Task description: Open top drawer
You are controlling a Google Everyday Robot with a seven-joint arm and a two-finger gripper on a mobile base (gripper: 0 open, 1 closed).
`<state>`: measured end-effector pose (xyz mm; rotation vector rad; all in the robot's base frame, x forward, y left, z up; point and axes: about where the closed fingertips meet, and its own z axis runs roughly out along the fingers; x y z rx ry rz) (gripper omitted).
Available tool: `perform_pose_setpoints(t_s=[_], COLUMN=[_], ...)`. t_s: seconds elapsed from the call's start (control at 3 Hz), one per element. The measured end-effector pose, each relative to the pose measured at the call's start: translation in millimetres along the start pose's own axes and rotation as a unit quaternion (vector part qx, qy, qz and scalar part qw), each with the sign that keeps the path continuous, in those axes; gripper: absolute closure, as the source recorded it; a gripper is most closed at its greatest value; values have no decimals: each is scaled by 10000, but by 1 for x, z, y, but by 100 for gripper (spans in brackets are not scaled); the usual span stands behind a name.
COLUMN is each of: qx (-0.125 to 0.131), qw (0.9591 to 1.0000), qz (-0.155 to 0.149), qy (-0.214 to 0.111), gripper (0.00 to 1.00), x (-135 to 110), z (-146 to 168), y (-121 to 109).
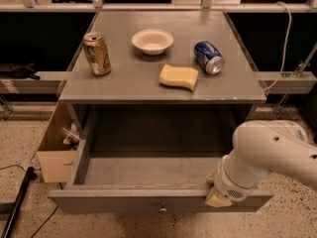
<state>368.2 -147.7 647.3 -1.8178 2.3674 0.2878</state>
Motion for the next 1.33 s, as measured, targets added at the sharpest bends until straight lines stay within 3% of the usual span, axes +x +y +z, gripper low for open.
perform_pose_setpoints(t_s=[0.67, 1.0, 1.33], qx=[0, 0, 0], qw=[10000, 10000, 10000], qz=[0, -1, -1], qy=[0, 1, 1], gripper=[15, 0, 0], x=[0, 0, 0], z=[0, 0, 0], y=[0, 0, 0])
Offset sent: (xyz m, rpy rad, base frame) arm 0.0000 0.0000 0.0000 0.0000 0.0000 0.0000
